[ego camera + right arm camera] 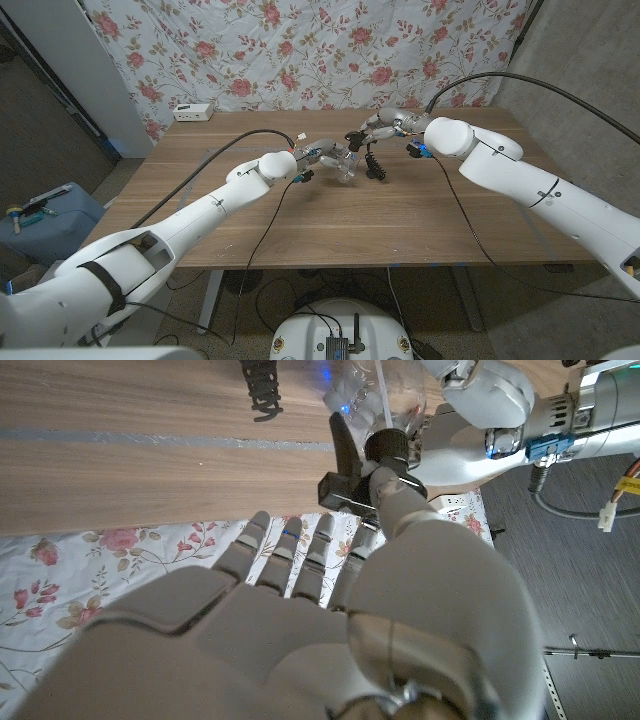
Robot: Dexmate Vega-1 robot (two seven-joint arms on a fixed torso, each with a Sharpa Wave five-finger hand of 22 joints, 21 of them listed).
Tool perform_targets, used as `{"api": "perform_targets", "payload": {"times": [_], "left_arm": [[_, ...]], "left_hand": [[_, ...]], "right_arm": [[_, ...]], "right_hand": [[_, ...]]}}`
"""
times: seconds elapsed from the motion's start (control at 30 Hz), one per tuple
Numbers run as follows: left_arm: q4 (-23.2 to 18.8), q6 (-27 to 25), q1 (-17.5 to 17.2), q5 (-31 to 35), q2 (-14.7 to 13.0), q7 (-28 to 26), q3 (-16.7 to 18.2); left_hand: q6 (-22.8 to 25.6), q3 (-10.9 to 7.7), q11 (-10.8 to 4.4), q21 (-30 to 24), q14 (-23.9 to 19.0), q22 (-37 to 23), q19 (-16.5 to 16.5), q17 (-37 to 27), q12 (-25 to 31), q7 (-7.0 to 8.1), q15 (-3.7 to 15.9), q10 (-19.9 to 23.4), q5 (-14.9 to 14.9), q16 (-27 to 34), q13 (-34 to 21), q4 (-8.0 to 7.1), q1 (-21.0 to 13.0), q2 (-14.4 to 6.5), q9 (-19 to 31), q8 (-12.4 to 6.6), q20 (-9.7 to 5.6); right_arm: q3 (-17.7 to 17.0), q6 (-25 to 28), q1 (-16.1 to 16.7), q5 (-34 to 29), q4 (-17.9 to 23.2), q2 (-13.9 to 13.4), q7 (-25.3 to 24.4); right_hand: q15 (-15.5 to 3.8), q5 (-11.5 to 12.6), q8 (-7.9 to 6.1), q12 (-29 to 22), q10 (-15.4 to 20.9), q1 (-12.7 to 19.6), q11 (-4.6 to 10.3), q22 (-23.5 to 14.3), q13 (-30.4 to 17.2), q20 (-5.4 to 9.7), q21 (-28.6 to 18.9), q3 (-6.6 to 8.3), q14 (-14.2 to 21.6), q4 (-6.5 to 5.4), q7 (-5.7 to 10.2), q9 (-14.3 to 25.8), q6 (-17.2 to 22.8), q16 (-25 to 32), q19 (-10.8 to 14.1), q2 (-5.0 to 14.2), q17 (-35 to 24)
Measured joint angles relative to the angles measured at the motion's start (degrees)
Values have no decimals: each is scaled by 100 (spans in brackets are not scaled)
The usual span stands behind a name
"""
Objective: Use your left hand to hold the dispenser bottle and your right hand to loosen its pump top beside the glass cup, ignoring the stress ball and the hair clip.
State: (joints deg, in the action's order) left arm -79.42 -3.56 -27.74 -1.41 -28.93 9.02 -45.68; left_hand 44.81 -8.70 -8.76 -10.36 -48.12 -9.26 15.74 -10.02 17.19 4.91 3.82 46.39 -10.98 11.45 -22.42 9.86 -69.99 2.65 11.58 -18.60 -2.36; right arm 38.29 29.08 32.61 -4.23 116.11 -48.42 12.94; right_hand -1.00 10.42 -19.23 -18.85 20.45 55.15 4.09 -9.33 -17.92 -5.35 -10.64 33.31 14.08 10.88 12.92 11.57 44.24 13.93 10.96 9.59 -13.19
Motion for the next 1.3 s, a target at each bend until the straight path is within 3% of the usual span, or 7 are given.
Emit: {"api": "perform_targets", "payload": {"times": [0.37, 0.97, 1.07, 1.3], "left_arm": [[-55, -29, -32, -7, -27, -3, -2], [-94, -40, -65, -9, -75, -25, 15], [-97, -21, -71, 5, -83, -54, 24], [-89, 74, -79, 56, -89, -164, 55]], "left_hand": [[2, 0, -3, 0, -19, 0, 0, 1, 13, 2, 18, 1, 0, -16, -3, 0, 0, 0, 0, 13, 0], [2, -23, -6, 0, -19, 0, 0, 4, 8, 2, 19, 1, 0, -21, -40, 23, 0, 0, 0, -9, 0], [2, -23, -6, 0, -20, 0, 0, 4, 2, 2, 19, 1, 0, -37, -41, 23, 0, 0, 0, -8, 0], [2, -47, 17, 0, -20, 0, 0, 4, -21, 3, 19, 25, 0, -47, -44, 47, 0, 0, 0, -7, 0]], "right_arm": [[-59, -182, 16, 255, -53, -13, 45], [-33, -229, -108, 354, -102, -52, 167], [-27, -210, -128, 355, -95, -66, 183], [-29, -110, -167, 358, -13, -129, 224]], "right_hand": [[-2, 0, 17, 65, -133, 128, -11, 0, 11, 44, 0, 0, -81, 0, -8, -13, 96, 0, -17, -128, -28], [80, 0, 40, 162, -279, 285, -13, -1, 10, 44, 0, 0, -162, 0, -23, -14, 203, 0, -17, -148, -28], [100, 0, 85, 198, -307, 338, -41, -1, 10, 44, 0, 0, -183, 0, -14, -16, 166, 0, -17, -158, -27], [172, 0, 403, 297, -431, 459, -166, -1, -5, 44, 0, -133, -254, -61, -11, -39, -370, 0, -17, -280, -27]]}}
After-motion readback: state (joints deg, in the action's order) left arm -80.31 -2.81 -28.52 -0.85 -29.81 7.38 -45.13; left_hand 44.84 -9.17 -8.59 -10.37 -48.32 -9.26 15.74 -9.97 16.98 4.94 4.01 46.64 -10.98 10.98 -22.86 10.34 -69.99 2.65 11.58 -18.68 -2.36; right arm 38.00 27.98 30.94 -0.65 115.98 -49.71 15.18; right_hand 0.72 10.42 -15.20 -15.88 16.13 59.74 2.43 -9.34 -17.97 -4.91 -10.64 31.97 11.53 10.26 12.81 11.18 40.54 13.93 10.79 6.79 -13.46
